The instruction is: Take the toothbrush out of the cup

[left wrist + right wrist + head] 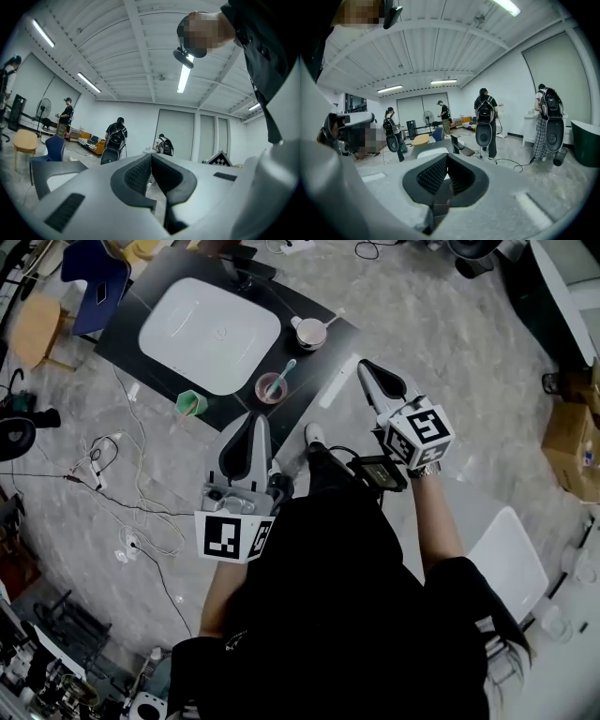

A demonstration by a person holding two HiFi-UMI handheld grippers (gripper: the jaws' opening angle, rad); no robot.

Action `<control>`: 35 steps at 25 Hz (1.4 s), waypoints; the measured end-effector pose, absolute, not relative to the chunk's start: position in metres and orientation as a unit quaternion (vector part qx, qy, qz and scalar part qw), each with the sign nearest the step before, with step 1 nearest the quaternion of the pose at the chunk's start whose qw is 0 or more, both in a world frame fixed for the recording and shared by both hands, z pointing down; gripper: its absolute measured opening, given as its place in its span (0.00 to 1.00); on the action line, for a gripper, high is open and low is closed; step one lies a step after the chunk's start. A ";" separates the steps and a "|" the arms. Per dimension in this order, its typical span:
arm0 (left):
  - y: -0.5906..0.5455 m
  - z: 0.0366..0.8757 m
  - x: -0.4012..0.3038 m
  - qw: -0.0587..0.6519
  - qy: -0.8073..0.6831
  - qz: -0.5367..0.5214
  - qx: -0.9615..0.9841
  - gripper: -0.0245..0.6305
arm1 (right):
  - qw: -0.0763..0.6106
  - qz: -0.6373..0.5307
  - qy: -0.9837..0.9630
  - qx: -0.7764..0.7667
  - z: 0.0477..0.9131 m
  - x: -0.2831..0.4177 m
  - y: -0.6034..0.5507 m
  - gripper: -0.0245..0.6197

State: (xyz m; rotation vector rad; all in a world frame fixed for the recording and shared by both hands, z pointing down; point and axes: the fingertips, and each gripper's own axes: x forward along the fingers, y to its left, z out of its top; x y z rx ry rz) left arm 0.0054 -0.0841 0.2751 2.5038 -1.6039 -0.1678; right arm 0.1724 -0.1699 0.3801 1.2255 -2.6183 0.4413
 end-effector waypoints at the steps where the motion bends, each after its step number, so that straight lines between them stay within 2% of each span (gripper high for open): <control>1: -0.089 0.275 0.010 0.080 -0.541 -0.055 0.835 0.05 | 0.113 0.150 -0.892 0.412 0.387 0.175 -0.180 0.05; 14: -0.128 0.286 0.051 0.081 -0.590 -0.039 0.802 0.05 | 0.128 0.224 -0.891 0.373 0.493 0.180 -0.271 0.05; 16: -0.131 0.291 0.051 0.083 -0.597 -0.033 0.797 0.05 | 0.127 0.236 -0.894 0.360 0.503 0.173 -0.279 0.07; 35: -0.136 0.317 0.034 0.103 -0.657 -0.015 0.747 0.05 | 0.123 0.246 -0.893 0.356 0.538 0.149 -0.322 0.08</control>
